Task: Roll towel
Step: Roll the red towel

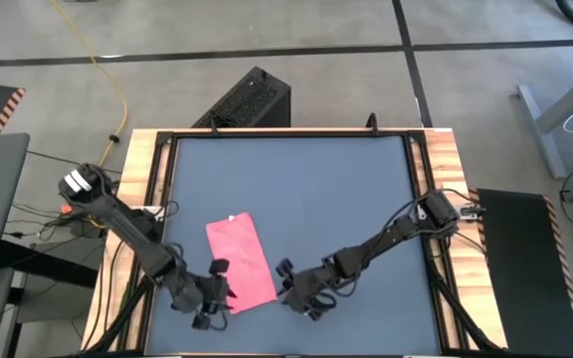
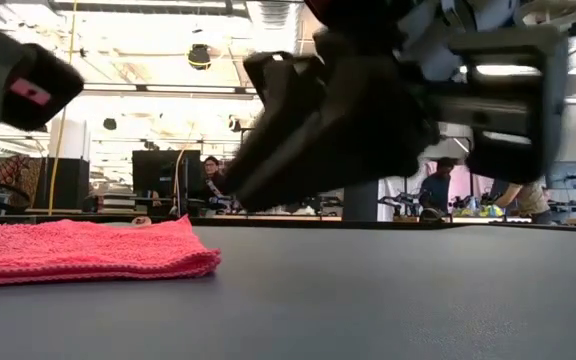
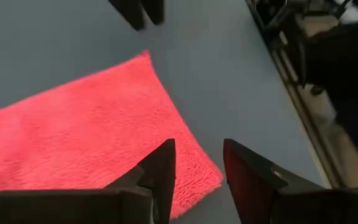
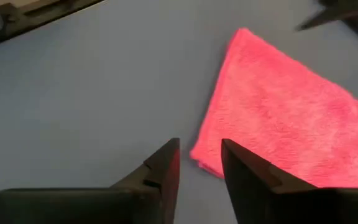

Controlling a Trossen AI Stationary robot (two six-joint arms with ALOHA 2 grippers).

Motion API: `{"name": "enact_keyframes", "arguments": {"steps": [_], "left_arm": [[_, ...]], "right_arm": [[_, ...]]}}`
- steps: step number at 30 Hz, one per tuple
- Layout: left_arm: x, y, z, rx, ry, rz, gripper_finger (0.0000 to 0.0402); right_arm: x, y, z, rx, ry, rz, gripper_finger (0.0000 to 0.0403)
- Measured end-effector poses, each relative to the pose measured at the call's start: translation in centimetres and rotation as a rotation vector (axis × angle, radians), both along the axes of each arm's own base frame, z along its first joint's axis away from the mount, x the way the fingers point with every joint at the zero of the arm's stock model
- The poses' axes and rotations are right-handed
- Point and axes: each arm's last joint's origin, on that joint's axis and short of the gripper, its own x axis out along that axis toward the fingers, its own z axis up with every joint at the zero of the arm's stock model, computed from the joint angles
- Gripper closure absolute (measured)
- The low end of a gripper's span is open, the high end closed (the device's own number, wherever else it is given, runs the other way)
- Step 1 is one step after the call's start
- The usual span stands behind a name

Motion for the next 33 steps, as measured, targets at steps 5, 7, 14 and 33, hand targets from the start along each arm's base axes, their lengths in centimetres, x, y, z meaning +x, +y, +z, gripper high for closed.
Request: {"name": "enact_keyframes", "arguments": {"steps": [5, 7, 14, 33], "left_arm": [[0.1, -2.2, -2.0, 0.107, 0.015, -0.047, 0.0274], [0.3, -2.6, -2.5, 0.146, 0.021, -0.057, 0.0274], [0.2, -2.8, -3.7, 0.223, 0.113, -0.058, 0.0274], [0.0, -3.0, -4.5, 0.128, 0.170, 0.050, 0.0394]], "right_arm": [[0.2, -0.3, -0.5, -0.021, 0.000, 0.004, 0.0235], [0.5, -0.4, -0.9, -0.033, -0.011, 0.005, 0.0236], [1.4, -0.5, -3.4, -0.118, -0.073, -0.026, 0.0246], [2.1, -2.2, -4.2, 0.022, 0.000, -0.124, 0.0366]]}}
